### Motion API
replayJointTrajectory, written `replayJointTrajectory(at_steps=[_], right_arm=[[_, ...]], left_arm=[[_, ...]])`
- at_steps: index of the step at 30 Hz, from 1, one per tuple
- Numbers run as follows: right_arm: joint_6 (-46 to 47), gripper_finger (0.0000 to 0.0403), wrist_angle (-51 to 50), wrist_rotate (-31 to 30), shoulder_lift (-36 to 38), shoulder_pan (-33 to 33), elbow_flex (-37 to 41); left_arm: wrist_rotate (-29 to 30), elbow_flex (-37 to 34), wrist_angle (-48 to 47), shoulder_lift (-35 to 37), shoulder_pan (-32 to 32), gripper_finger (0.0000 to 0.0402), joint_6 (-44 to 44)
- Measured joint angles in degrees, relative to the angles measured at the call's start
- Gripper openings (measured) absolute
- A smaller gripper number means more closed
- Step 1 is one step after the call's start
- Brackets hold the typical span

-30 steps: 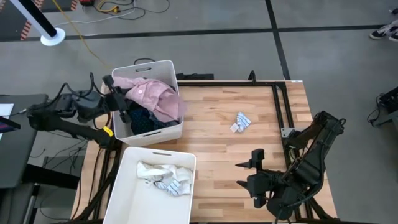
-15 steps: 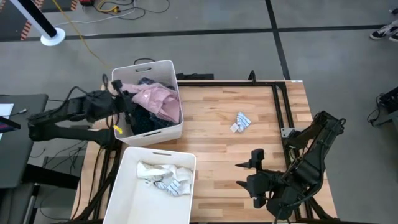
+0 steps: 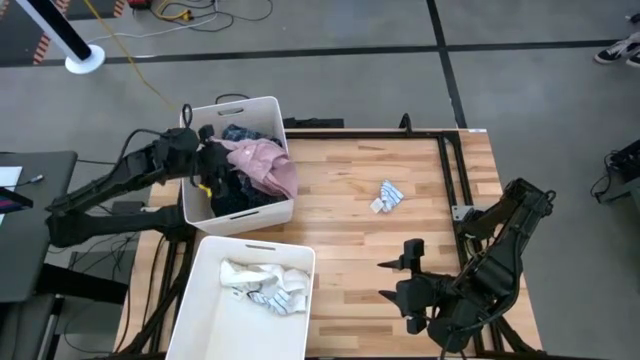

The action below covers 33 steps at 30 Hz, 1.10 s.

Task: Sort clothes
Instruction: Put the pink shirt into the top white laundry organizer

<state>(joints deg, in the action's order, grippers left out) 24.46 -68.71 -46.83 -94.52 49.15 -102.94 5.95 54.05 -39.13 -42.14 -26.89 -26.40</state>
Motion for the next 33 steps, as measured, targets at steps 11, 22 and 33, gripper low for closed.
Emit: replayJointTrajectory(at_steps=[11,22,33], right_arm=[[1.06,0.0291,-0.5,0.02,0.0,0.81,0.0],[2.15,0.0291,-0.93,0.02,0.0,0.76,0.0],[3.22,0.0291,-0.83,0.07,0.0,0.76,3.91]], left_arm=[[-12.14,0.01,-9.61,-6.43,-12.72,0.008,0.51],[-15.0,0.75,-11.4,-15.4,-14.01,0.008,3.05],[-16.34,1.82,-12.58,-15.93,-14.49,0.0082,3.35]])
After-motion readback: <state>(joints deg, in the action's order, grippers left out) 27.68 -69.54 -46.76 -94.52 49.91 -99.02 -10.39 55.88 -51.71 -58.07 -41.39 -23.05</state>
